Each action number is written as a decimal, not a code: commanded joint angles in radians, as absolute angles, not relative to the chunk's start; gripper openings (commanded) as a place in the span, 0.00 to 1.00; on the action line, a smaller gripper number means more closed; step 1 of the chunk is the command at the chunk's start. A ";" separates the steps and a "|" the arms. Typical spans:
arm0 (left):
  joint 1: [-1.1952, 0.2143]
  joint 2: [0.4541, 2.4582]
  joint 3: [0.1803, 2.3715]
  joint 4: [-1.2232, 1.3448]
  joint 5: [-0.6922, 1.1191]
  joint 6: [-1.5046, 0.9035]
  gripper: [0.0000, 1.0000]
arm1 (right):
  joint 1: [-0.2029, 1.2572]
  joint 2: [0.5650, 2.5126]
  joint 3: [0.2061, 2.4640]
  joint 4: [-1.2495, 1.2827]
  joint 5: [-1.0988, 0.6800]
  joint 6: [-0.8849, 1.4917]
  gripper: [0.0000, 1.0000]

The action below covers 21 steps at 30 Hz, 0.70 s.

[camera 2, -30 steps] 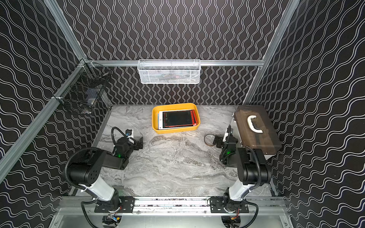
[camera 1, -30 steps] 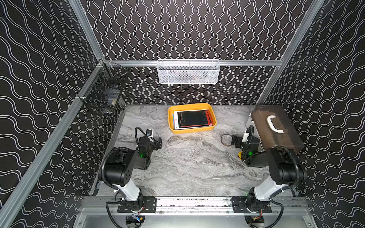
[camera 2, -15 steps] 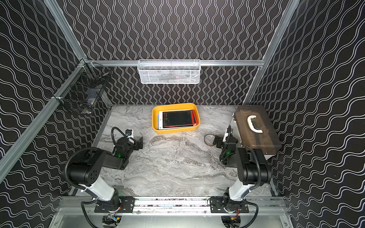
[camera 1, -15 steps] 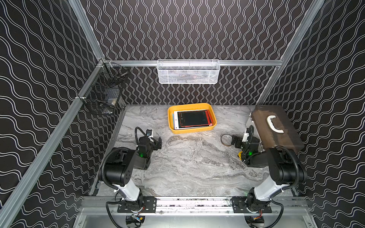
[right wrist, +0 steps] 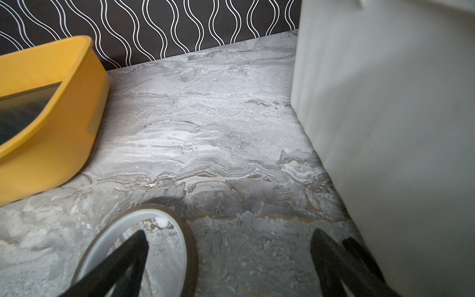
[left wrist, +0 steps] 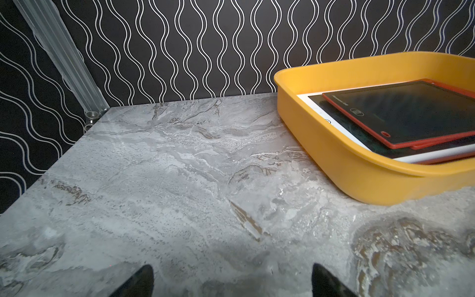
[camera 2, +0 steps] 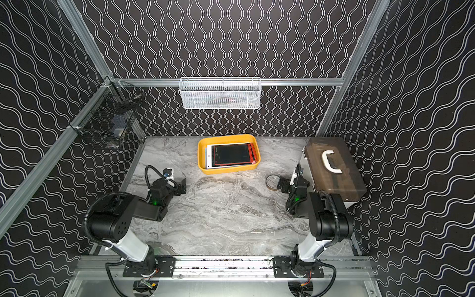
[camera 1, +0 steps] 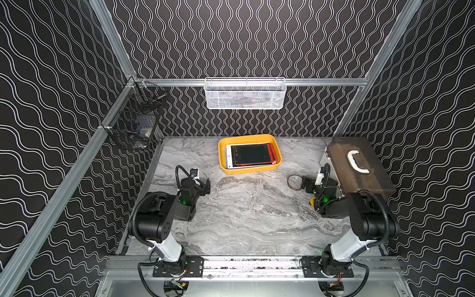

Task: Take out the writing tablet from the storage box
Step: Move the storage box to the center of the board.

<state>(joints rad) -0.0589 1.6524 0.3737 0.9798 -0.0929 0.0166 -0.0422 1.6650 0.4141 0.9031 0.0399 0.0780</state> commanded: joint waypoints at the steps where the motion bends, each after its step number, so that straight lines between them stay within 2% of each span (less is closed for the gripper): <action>1: -0.058 1.645 0.373 1.016 -0.096 0.019 0.99 | -0.043 1.657 0.416 0.949 0.039 0.071 1.00; 4: -0.058 1.566 0.421 0.868 -0.086 0.027 0.99 | -0.040 1.580 0.502 0.723 0.006 0.054 1.00; 10: -0.060 1.385 0.698 0.271 0.027 -0.072 0.99 | -0.028 1.483 0.827 0.119 -0.005 0.177 1.00; 17: -0.100 1.376 1.094 -0.205 0.223 -0.361 0.99 | 0.054 1.419 1.096 -0.232 -0.199 0.456 1.00; 21: -0.196 1.353 1.236 -0.309 0.264 -0.504 0.99 | 0.166 1.382 1.238 -0.357 -0.259 0.589 1.00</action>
<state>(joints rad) -0.1596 1.3746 1.1881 -0.1314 0.1909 -0.3424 0.1265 1.4002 1.1759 -0.1864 -0.1749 0.4377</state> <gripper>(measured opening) 0.992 0.995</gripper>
